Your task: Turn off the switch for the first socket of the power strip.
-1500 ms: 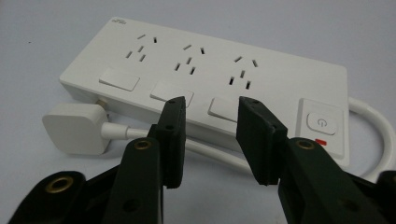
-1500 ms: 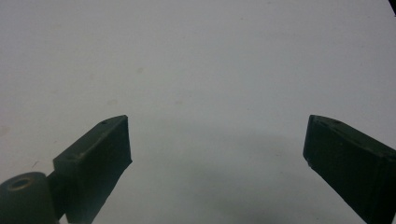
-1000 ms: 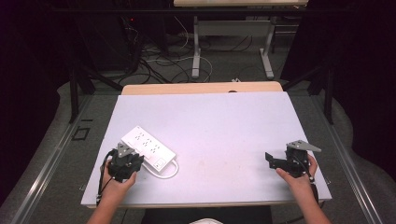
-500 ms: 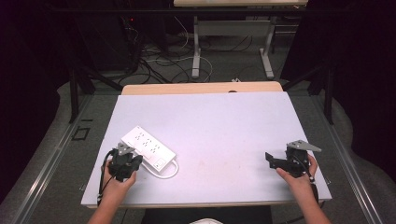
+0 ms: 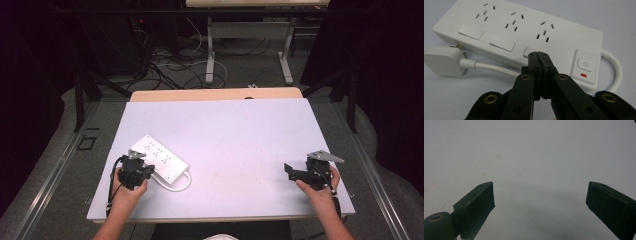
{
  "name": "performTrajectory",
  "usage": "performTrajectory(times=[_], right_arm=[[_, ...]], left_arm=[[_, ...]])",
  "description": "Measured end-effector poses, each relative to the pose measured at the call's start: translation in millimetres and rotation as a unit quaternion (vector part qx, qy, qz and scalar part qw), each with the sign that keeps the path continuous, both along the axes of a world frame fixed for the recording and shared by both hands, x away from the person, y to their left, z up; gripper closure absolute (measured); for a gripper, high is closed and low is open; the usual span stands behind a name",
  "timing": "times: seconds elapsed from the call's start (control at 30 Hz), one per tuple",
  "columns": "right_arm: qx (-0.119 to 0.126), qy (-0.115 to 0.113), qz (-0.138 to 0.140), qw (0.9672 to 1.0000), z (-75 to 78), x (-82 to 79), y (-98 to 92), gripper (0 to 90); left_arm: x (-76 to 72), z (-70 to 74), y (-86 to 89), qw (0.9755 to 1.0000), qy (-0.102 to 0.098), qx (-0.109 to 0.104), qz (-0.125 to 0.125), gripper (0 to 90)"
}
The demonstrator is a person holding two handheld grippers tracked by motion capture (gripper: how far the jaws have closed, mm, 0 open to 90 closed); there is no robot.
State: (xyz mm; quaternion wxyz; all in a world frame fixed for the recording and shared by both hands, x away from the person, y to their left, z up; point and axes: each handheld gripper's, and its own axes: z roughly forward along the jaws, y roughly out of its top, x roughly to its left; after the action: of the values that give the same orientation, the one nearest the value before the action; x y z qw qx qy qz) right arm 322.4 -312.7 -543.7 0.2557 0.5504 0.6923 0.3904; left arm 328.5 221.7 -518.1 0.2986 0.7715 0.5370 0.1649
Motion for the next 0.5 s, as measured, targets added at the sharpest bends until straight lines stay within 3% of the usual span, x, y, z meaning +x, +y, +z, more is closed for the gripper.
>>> performTrajectory(times=[0.5], right_arm=[[0.003, 0.002, -0.003, 1.0000, -0.9, -0.1, -0.7, 8.4]], left_arm=[[12.7, 0.5, -4.5, 0.9999, 0.012, 0.005, -0.006, 90.0]])
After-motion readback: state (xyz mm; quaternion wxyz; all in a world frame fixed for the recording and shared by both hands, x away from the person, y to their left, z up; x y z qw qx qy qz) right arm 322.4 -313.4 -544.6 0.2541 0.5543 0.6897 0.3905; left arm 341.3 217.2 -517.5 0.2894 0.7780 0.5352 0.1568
